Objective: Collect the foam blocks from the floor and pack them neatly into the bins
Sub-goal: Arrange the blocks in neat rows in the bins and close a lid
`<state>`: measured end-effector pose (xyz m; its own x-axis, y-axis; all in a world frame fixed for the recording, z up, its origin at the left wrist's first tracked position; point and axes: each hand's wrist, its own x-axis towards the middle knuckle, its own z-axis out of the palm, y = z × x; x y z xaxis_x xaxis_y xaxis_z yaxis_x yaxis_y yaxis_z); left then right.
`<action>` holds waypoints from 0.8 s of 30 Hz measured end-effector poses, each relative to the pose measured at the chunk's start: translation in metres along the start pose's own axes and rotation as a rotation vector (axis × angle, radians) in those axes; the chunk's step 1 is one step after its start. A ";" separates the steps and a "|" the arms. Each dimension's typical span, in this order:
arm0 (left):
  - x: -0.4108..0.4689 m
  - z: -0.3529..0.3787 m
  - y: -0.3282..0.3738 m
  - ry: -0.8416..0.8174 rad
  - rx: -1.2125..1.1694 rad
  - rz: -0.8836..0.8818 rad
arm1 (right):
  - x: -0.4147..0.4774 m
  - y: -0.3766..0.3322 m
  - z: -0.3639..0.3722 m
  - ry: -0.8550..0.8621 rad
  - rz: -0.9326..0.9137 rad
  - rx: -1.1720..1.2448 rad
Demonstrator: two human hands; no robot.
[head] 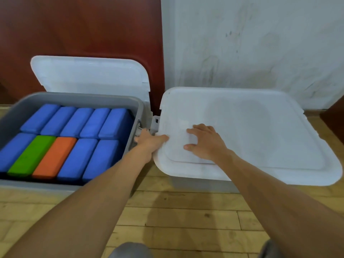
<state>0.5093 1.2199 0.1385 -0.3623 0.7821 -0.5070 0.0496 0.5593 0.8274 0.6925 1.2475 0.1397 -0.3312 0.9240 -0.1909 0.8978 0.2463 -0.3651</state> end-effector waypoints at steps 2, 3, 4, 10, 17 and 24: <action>-0.001 -0.005 0.002 -0.069 -0.013 -0.024 | 0.000 0.001 -0.001 -0.004 -0.005 0.006; 0.000 -0.006 0.003 -0.074 -0.011 -0.016 | 0.001 0.002 -0.001 0.000 -0.007 0.011; 0.001 -0.006 0.003 -0.062 -0.013 0.003 | 0.001 0.003 0.000 0.007 -0.010 0.016; -0.001 0.003 -0.001 0.113 0.213 0.269 | 0.004 0.005 0.000 0.026 -0.021 0.023; 0.000 0.000 0.002 0.063 0.445 0.344 | 0.005 0.006 0.000 0.020 -0.036 0.013; 0.002 0.005 0.002 0.090 0.777 0.534 | 0.005 0.010 0.001 -0.007 -0.063 -0.012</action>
<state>0.5134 1.2238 0.1378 -0.1812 0.9816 -0.0603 0.8240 0.1850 0.5356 0.6994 1.2543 0.1342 -0.3887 0.9048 -0.1742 0.8786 0.3070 -0.3657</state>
